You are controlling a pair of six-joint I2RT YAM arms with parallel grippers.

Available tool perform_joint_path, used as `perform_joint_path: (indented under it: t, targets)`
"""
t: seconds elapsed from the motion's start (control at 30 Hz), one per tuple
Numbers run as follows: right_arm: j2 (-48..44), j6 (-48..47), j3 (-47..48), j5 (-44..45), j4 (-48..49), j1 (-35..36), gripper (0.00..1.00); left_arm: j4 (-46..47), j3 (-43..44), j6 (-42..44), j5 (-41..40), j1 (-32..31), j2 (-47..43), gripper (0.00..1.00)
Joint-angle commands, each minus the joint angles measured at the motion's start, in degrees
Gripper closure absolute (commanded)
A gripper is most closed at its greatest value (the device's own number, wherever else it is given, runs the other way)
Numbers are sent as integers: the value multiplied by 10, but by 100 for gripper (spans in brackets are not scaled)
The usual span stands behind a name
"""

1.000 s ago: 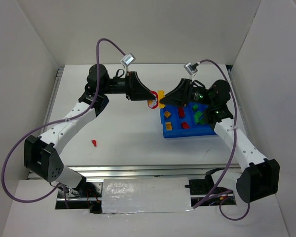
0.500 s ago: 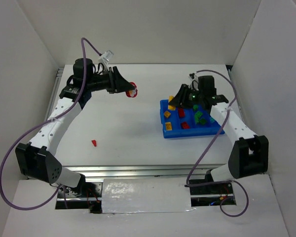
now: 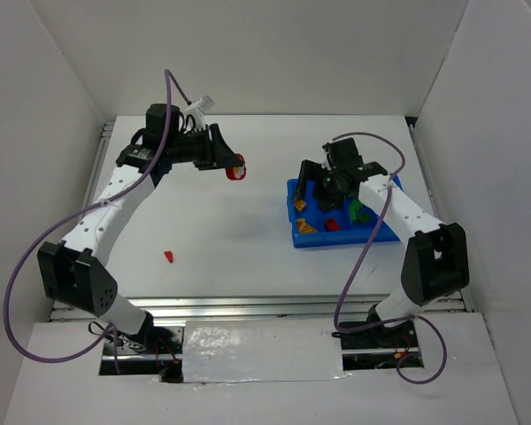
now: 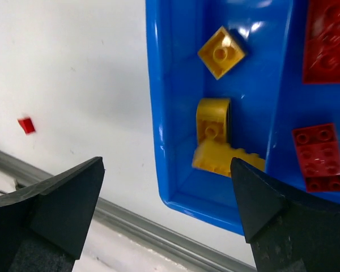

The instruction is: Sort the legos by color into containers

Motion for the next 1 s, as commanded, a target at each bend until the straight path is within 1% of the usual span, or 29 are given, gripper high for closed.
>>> perform_joint_path:
  t: [0.0, 0.07, 0.1, 0.17, 0.2, 0.23, 0.27, 0.3, 0.37, 0.4, 0.47, 0.5, 0.53, 0.57, 0.63, 0.67, 0.83, 0.87, 0.93, 0.97]
  targets:
    - [-38, -1, 57, 63, -24, -15, 0, -13, 52, 18, -27, -23, 28, 100]
    - [-64, 15, 57, 81, -35, -24, 0, -7, 74, 12, -34, -33, 47, 100]
    - [-80, 42, 53, 96, -39, -35, 0, -3, 82, 0, -41, -48, 69, 100]
    - [-140, 66, 40, 138, -36, -48, 0, 11, 119, -15, -42, -68, 101, 100]
    - [-162, 82, 28, 150, -36, -53, 0, 12, 134, -19, -43, -89, 140, 100]
    - [-203, 88, 25, 160, -39, -68, 0, 14, 151, -23, -45, -102, 158, 100]
    - [-222, 93, 24, 184, -43, -74, 0, 15, 183, -29, -47, -113, 176, 100]
    - [-255, 105, 25, 201, -63, -82, 0, 15, 199, -31, -52, -139, 212, 100]
    - [-289, 126, 31, 245, -82, -87, 0, 14, 251, -34, -55, -169, 248, 100]
    - [-322, 138, 32, 259, -94, -87, 0, 10, 267, -34, -57, -177, 285, 100]
    - [-358, 161, 28, 273, -125, -92, 0, 12, 313, -42, -54, -192, 319, 100]
    - [-376, 180, 16, 271, -130, -91, 0, 15, 322, -46, -53, -201, 349, 100]
    - [-412, 188, 7, 269, -137, -92, 0, 21, 333, -51, -53, -206, 363, 100]
    - [-429, 197, -9, 265, -137, -94, 0, 37, 347, -62, -43, -212, 376, 100]
    - [-466, 200, -23, 251, -137, -94, 0, 55, 356, -74, -36, -219, 411, 100]
    - [-475, 201, -31, 246, -139, -94, 0, 70, 369, -84, -30, -224, 432, 98]
    - [-483, 193, -27, 226, -173, -94, 0, 89, 412, -101, -40, -238, 480, 76]
    - [-485, 188, -27, 224, -176, -94, 0, 92, 413, -104, -42, -239, 488, 66]
    - [-489, 177, -16, 234, -195, -94, 0, 105, 416, -111, -38, -239, 493, 57]
    - [-491, 171, -12, 238, -201, -94, 0, 105, 418, -113, -40, -239, 498, 47]
